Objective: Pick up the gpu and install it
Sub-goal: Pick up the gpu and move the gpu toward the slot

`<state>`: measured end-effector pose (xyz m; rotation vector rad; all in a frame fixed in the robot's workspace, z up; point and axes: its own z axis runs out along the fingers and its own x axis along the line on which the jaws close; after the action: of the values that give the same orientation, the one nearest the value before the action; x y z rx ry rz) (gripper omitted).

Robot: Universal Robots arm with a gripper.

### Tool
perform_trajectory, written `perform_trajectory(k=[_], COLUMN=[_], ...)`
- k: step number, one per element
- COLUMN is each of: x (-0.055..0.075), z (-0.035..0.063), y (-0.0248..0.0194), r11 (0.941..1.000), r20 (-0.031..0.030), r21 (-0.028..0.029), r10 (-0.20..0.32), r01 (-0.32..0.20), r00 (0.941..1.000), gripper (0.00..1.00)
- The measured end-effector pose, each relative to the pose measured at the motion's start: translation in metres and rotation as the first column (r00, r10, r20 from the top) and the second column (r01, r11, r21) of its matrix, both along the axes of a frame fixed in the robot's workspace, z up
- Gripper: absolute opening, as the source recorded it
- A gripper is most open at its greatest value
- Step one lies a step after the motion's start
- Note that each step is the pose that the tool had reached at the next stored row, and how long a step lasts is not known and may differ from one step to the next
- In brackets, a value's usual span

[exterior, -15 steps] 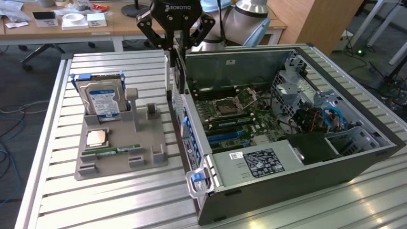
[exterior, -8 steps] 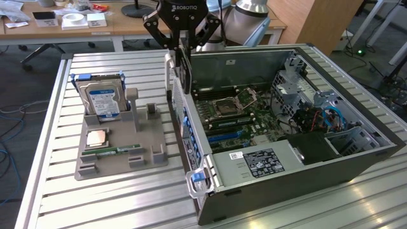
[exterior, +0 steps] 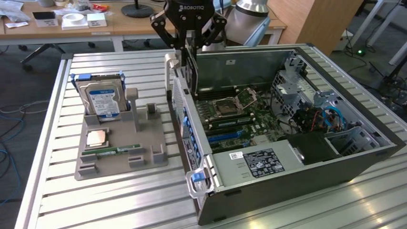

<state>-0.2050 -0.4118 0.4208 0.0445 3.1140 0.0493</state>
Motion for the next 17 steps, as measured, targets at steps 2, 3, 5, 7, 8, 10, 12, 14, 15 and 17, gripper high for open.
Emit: perform_trajectory(k=[2, 3, 5, 7, 8, 10, 12, 14, 15, 17], x=[0.003, 0.004, 0.007, 0.01, 0.011, 0.014, 0.016, 0.019, 0.02, 0.024], z=[0.0, 0.0, 0.0, 0.0, 0.0, 0.0, 0.0, -0.0001, -0.0001, 0.0], y=[0.0, 0.0, 0.0, 0.0001, 0.0, 0.0001, 0.0001, 0.0001, 0.0001, 0.0001], r11=[1.0, 1.0, 1.0, 1.0, 1.0, 1.0, 1.0, 1.0, 1.0, 1.0], r20=[0.0001, 0.0001, 0.0001, 0.0001, 0.0001, 0.0001, 0.0001, 0.0001, 0.0001, 0.0001], r21=[0.0, 0.0, 0.0, 0.0001, 0.0, 0.0, 0.0001, 0.0001, 0.0, 0.0], r10=[0.0, 0.0, 0.0, 0.0, 0.0, 0.0, 0.0, 0.0, 0.0, 0.0], r01=[0.0, 0.0, 0.0, 0.0, 0.0, 0.0, 0.0, 0.0, 0.0, 0.0], r00=[1.0, 1.0, 1.0, 1.0, 1.0, 1.0, 1.0, 1.0, 1.0, 1.0], gripper=[0.26, 0.26, 0.26, 0.26, 0.26, 0.26, 0.26, 0.26, 0.26, 0.26])
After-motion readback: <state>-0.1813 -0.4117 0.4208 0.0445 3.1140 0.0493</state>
